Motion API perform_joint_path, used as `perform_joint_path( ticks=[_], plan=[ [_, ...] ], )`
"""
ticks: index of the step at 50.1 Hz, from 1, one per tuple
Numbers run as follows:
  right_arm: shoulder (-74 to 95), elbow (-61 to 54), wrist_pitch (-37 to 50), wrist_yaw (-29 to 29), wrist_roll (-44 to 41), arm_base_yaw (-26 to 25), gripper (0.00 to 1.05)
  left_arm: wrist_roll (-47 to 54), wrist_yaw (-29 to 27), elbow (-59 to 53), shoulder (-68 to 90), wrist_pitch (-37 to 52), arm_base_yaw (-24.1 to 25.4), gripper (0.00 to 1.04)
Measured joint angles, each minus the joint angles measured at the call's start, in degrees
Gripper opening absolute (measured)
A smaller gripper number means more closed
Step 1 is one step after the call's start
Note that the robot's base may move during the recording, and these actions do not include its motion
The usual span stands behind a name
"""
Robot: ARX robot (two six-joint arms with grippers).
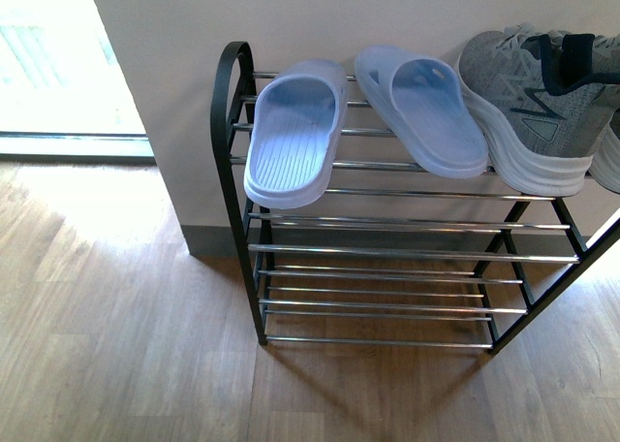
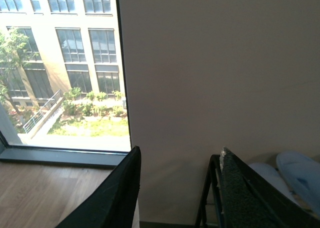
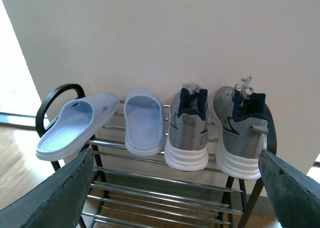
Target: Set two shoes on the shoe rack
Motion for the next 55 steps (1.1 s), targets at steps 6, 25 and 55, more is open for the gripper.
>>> perform_joint_path(
  ticks=[6, 25, 55],
  plan=[
    [0.0, 0.0, 0.0, 0.0, 0.0, 0.0, 0.95, 0.3, 2.3, -8.7, -5.9, 2.7, 3.5, 0.19],
    [0.0, 0.0, 0.0, 0.0, 0.0, 0.0, 0.95, 0.6, 7.9, -22.2, -18.3, 3.7, 8.6, 0.01],
    [0.0, 0.0, 0.0, 0.0, 0.0, 0.0, 0.95, 0.7, 13.5, -32.0, -38.2, -5.7, 14.4, 0.01]
  ],
)
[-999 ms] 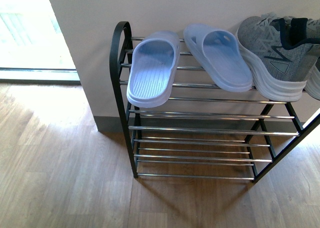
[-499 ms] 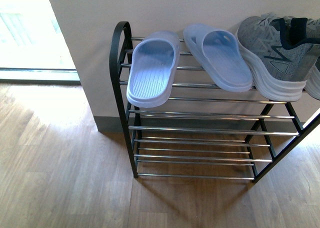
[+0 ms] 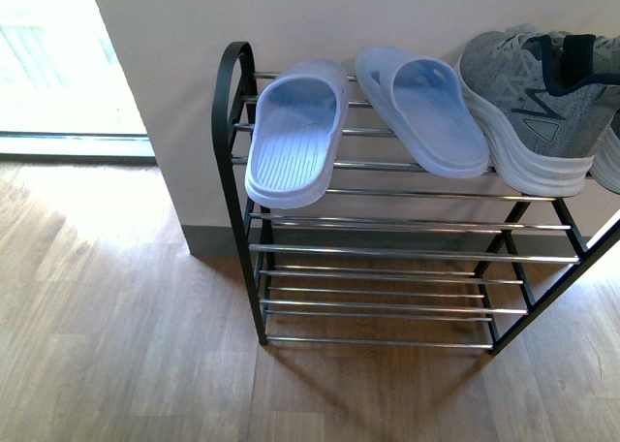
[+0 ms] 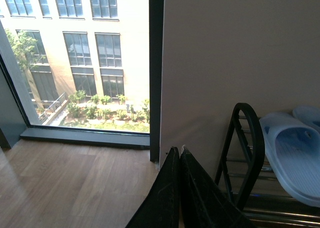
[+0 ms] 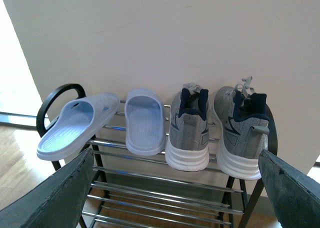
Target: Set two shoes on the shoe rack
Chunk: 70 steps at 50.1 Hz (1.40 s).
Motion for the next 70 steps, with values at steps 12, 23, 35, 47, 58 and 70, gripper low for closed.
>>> perform_joint_path(
  ticks=[12, 23, 35, 47, 58, 70],
  plan=[
    [0.0, 0.0, 0.0, 0.0, 0.0, 0.0, 0.95, 0.0, 0.1, -0.5, -5.2, -4.5, 0.0, 0.01],
    [0.0, 0.0, 0.0, 0.0, 0.0, 0.0, 0.95, 0.0, 0.1, -0.5, -11.6, -10.8, 0.0, 0.01],
    [0.0, 0.0, 0.0, 0.0, 0.0, 0.0, 0.95, 0.0, 0.1, -0.5, -17.1, -16.3, 0.0, 0.01],
    [0.0, 0.0, 0.0, 0.0, 0.0, 0.0, 0.95, 0.0, 0.1, -0.5, -22.4, -22.4, 0.0, 0.01],
    [0.0, 0.0, 0.0, 0.0, 0.0, 0.0, 0.95, 0.0, 0.0, -0.5, -29.1, -29.4, 0.1, 0.01],
    [0.0, 0.0, 0.0, 0.0, 0.0, 0.0, 0.95, 0.0, 0.1, -0.5, -29.2, -29.4, 0.1, 0.26]
  ],
)
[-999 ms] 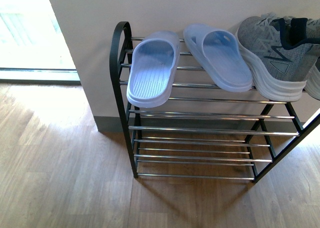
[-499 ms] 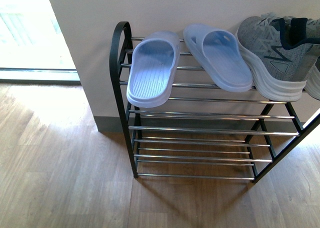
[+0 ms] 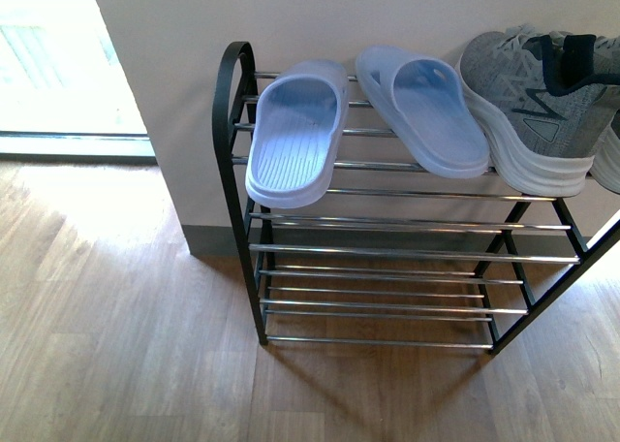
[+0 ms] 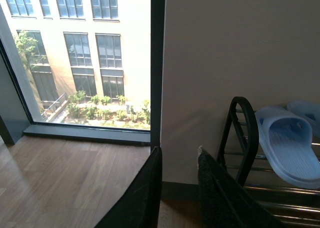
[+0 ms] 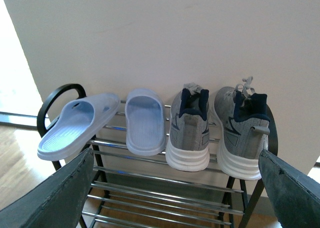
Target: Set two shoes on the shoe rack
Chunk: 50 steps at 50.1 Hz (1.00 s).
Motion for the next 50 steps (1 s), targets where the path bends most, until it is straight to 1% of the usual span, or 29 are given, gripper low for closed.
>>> perform_joint_path(
  ticks=[10, 11, 13, 14, 16, 19, 21, 23, 50],
  plan=[
    [0.0, 0.0, 0.0, 0.0, 0.0, 0.0, 0.95, 0.0, 0.0, 0.0, 0.0, 0.0, 0.0, 0.56],
    [0.0, 0.0, 0.0, 0.0, 0.0, 0.0, 0.95, 0.0, 0.0, 0.0, 0.0, 0.0, 0.0, 0.58],
    [0.0, 0.0, 0.0, 0.0, 0.0, 0.0, 0.95, 0.0, 0.0, 0.0, 0.0, 0.0, 0.0, 0.65],
    [0.0, 0.0, 0.0, 0.0, 0.0, 0.0, 0.95, 0.0, 0.0, 0.0, 0.0, 0.0, 0.0, 0.71],
    [0.0, 0.0, 0.0, 0.0, 0.0, 0.0, 0.95, 0.0, 0.0, 0.0, 0.0, 0.0, 0.0, 0.77],
    [0.0, 0.0, 0.0, 0.0, 0.0, 0.0, 0.95, 0.0, 0.0, 0.0, 0.0, 0.0, 0.0, 0.92],
    [0.0, 0.0, 0.0, 0.0, 0.0, 0.0, 0.95, 0.1, 0.0, 0.0, 0.0, 0.0, 0.0, 0.97],
    [0.0, 0.0, 0.0, 0.0, 0.0, 0.0, 0.95, 0.1, 0.0, 0.0, 0.0, 0.0, 0.0, 0.95],
    [0.0, 0.0, 0.0, 0.0, 0.0, 0.0, 0.95, 0.2, 0.0, 0.0, 0.0, 0.0, 0.0, 0.95]
  ],
)
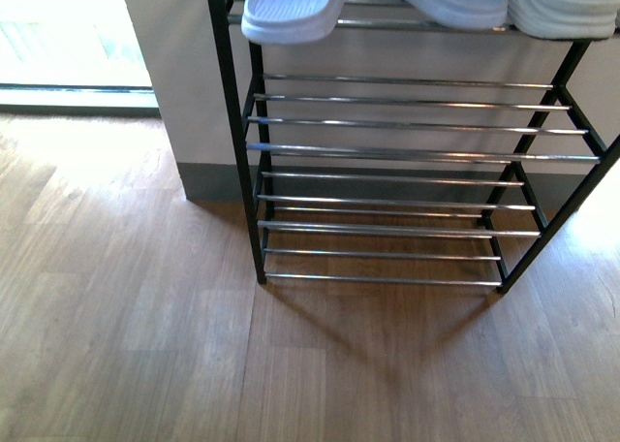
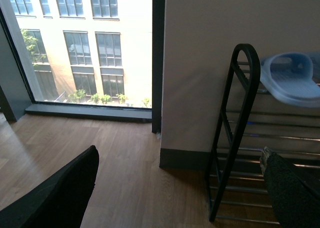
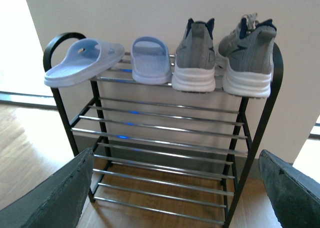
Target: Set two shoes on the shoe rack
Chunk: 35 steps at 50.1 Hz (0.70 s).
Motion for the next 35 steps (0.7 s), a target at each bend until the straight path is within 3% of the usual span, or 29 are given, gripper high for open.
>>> perform_joint_path(
  ticks=[35],
  plan=[
    [0.0, 0.0, -0.1, 0.0, 0.0, 0.0, 0.95, 0.0, 0.0, 0.0, 0.0, 0.0, 0.0, 0.95]
  ],
)
